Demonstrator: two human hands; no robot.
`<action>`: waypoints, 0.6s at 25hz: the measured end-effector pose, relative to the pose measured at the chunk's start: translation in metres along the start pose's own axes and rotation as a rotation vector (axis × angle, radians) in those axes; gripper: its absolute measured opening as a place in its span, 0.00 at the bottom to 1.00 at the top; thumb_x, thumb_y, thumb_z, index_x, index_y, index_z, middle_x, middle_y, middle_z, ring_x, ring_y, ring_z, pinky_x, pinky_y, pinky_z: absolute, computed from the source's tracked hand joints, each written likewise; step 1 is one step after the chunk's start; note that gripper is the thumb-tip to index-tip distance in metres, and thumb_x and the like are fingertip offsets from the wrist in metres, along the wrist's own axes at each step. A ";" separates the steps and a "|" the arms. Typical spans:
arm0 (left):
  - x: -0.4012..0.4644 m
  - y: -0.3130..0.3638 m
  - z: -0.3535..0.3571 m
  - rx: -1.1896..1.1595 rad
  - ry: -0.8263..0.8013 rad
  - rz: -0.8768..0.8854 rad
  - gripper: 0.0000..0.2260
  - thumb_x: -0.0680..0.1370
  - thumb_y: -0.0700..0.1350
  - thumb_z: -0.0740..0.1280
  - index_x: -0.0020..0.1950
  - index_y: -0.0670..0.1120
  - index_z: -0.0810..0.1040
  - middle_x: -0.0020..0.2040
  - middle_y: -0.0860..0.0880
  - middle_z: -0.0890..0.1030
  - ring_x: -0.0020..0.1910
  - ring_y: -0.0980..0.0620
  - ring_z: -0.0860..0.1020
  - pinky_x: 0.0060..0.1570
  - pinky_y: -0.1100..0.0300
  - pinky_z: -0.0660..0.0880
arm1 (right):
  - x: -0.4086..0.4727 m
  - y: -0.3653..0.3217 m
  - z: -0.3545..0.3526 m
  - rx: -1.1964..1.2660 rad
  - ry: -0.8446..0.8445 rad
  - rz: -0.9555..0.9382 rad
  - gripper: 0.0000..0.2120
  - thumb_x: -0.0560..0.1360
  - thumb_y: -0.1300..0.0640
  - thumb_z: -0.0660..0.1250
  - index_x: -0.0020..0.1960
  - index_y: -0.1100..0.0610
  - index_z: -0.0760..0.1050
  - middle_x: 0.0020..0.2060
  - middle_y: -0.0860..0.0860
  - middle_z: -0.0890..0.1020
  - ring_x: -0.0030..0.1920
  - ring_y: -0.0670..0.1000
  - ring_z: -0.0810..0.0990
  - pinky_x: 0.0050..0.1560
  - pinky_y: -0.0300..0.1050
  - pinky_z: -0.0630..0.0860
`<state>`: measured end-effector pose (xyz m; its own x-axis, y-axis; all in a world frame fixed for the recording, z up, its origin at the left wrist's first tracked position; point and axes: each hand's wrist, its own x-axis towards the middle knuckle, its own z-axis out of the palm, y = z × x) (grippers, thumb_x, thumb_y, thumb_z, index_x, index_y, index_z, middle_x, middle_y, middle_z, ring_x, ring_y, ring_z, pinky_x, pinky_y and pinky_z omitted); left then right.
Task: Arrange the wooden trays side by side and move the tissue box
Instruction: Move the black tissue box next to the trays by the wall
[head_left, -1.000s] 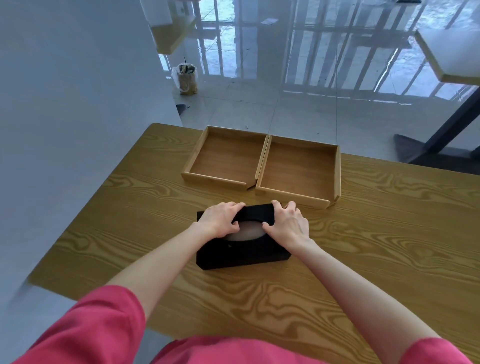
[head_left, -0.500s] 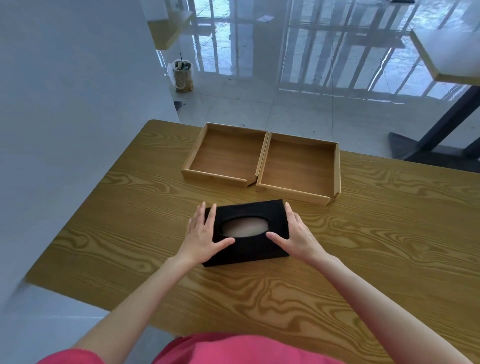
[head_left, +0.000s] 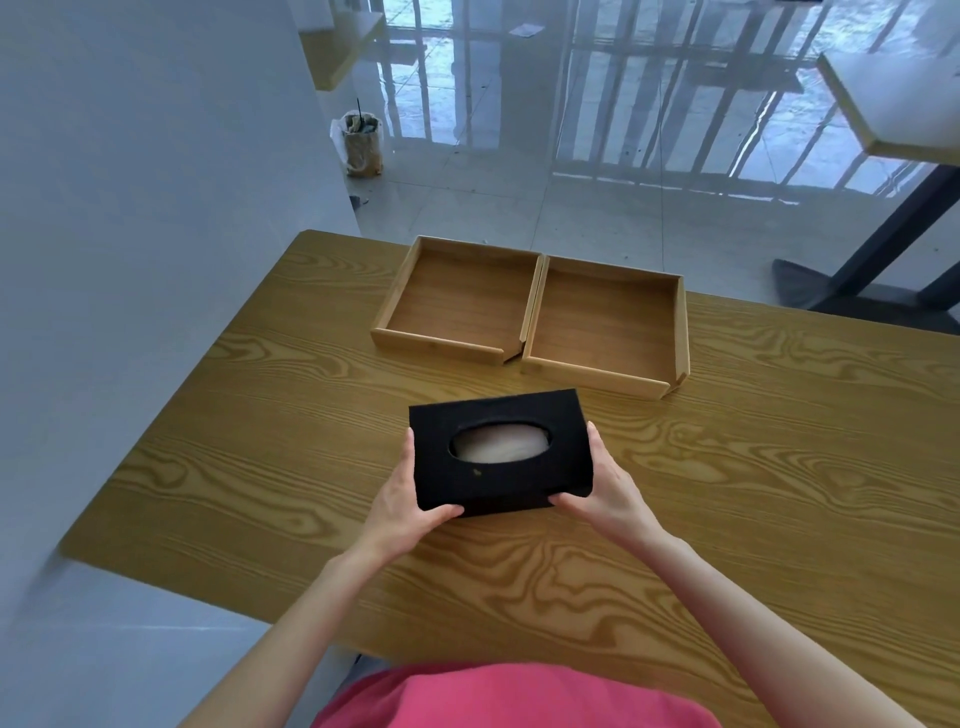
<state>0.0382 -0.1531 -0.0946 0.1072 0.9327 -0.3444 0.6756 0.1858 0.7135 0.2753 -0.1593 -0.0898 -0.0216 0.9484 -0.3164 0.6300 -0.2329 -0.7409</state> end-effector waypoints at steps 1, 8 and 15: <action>-0.001 -0.001 -0.002 -0.004 0.004 -0.001 0.50 0.69 0.45 0.75 0.76 0.46 0.40 0.77 0.45 0.57 0.75 0.47 0.58 0.73 0.55 0.58 | -0.002 -0.002 0.001 0.003 0.008 -0.005 0.48 0.68 0.61 0.73 0.76 0.56 0.43 0.72 0.53 0.65 0.70 0.53 0.66 0.61 0.36 0.64; 0.004 -0.013 -0.040 -0.042 0.044 0.041 0.50 0.67 0.45 0.76 0.76 0.48 0.42 0.76 0.46 0.61 0.75 0.48 0.61 0.73 0.55 0.59 | 0.001 -0.038 0.017 0.054 0.070 -0.083 0.45 0.69 0.63 0.72 0.75 0.53 0.48 0.64 0.49 0.73 0.63 0.50 0.72 0.53 0.33 0.65; 0.032 -0.047 -0.127 -0.006 0.054 0.016 0.51 0.66 0.46 0.77 0.76 0.51 0.43 0.74 0.46 0.65 0.72 0.46 0.65 0.73 0.50 0.62 | 0.037 -0.107 0.061 0.080 0.107 -0.092 0.46 0.68 0.62 0.73 0.75 0.52 0.47 0.65 0.48 0.73 0.63 0.51 0.72 0.56 0.37 0.66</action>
<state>-0.0826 -0.0930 -0.0612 0.0787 0.9509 -0.2994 0.6700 0.1720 0.7222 0.1596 -0.1124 -0.0590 0.0092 0.9831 -0.1828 0.5651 -0.1559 -0.8102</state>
